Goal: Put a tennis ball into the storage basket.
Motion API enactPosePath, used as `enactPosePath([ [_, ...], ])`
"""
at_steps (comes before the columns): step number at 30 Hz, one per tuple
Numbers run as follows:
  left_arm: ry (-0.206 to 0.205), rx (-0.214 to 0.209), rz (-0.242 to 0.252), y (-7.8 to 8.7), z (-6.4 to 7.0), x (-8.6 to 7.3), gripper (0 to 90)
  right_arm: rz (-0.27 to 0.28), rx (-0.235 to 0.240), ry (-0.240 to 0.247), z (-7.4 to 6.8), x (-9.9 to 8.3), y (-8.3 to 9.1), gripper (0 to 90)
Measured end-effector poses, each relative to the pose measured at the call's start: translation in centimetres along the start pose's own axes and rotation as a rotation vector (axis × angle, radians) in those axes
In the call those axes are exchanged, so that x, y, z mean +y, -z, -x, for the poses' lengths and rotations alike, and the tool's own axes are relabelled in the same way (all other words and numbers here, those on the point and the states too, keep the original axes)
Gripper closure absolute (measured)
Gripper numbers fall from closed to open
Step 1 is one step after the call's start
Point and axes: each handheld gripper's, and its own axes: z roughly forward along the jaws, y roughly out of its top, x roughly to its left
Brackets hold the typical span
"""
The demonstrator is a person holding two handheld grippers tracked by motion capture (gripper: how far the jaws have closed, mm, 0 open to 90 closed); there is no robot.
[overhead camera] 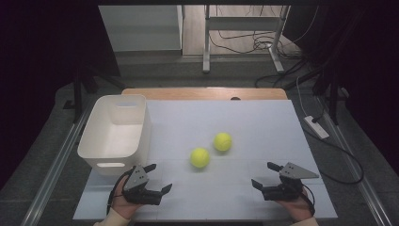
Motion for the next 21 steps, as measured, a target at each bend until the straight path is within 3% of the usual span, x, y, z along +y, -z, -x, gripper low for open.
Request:
enactPosePath([
  [21,0.023,-0.003,0.0,-0.07,-0.37,-0.03,9.2,-0.003,0.011,-0.019,0.56,-0.16,-0.59,8.3],
])
